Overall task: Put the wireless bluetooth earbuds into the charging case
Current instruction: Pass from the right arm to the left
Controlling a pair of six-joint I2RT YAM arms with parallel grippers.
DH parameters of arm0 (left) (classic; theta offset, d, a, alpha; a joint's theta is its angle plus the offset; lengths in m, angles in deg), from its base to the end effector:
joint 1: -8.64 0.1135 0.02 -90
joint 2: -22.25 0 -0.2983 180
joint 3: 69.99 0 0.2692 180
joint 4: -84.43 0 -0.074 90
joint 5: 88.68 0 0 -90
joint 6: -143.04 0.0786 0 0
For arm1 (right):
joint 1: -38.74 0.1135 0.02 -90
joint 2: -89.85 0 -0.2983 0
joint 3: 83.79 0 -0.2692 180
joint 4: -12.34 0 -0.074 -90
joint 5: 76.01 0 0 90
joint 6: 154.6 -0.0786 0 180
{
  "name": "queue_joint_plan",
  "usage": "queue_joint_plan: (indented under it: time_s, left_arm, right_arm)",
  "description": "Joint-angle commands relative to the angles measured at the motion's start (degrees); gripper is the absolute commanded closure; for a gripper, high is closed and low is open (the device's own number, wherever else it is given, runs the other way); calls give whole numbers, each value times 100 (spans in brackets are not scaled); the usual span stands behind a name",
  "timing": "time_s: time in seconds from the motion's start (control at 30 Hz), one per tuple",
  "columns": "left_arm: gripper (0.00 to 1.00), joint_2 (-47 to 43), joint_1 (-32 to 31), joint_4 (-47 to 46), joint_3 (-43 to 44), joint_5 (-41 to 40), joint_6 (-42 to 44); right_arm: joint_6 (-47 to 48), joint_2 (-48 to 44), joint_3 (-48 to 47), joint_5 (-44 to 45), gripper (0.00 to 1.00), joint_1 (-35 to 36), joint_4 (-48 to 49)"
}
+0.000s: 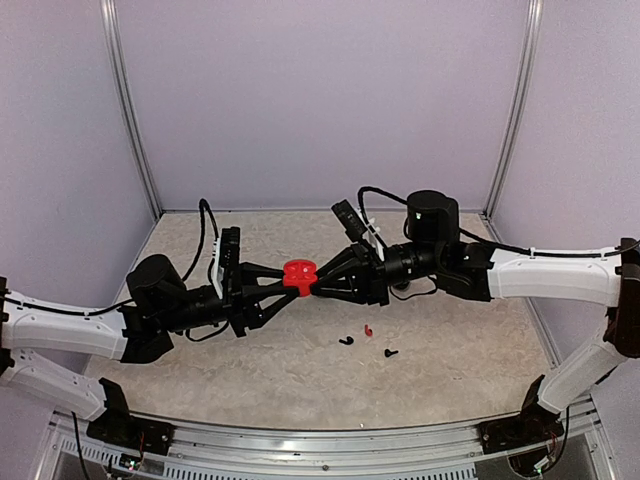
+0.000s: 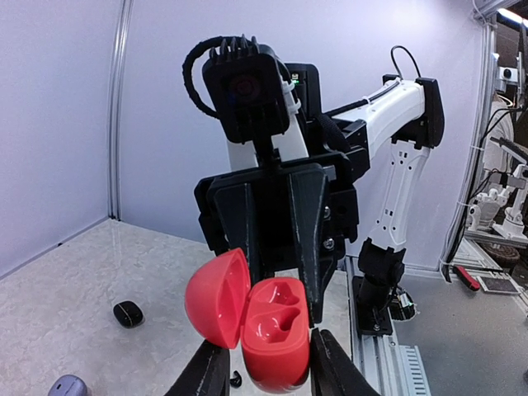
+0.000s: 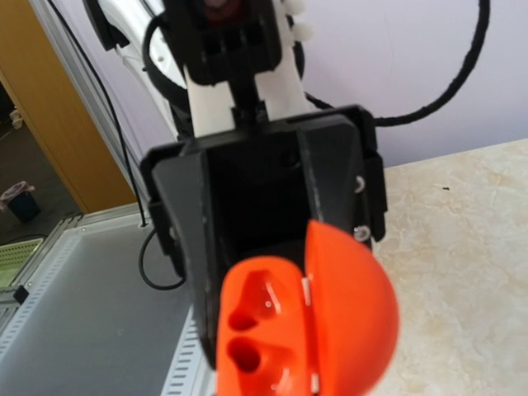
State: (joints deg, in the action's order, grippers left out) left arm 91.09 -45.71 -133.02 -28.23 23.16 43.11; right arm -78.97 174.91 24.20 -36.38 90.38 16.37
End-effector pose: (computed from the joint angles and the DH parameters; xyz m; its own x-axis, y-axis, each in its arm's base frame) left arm 0.1491 -0.2580 0.2956 -0.0635 -0.1861 -0.9805 0.9711 0.2148 -0.1037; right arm 0.1878 0.3349 0.3304 -0.3355 -0.1689 -0.9268 -0.9176 -0.1638 0.3621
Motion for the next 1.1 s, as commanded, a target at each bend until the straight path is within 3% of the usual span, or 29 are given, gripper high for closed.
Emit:
queue_joint_plan:
  time_s: [0.0, 0.33, 0.57, 0.67, 0.73, 0.8, 1.07]
  left_arm:
    - [66, 4, 63, 83, 18, 8, 16]
    - [67, -11, 144, 159, 9, 73, -48]
    - [79, 16, 152, 120, 9, 136, -70]
    - [85, 32, 155, 50, 1, 158, -86]
    - [88, 61, 153, -33, 8, 158, -116]
    - [89, 81, 154, -128, 7, 147, -151]
    - [90, 206, 146, -465, 3, 138, -278]
  right_arm:
    - [84, -189, -158, -8, 92, 1, -139]
    - [145, -269, -127, -12, 93, -70, -235]
    - [136, -220, -117, -41, 92, -72, -232]
    - [111, -194, -111, -73, 85, -75, -134]
    - [16, -155, -64, -114, 65, -75, 15]
    - [-66, -103, -36, -154, 59, -75, 157]
    - [-383, 29, 97, -257, 63, -70, 619]
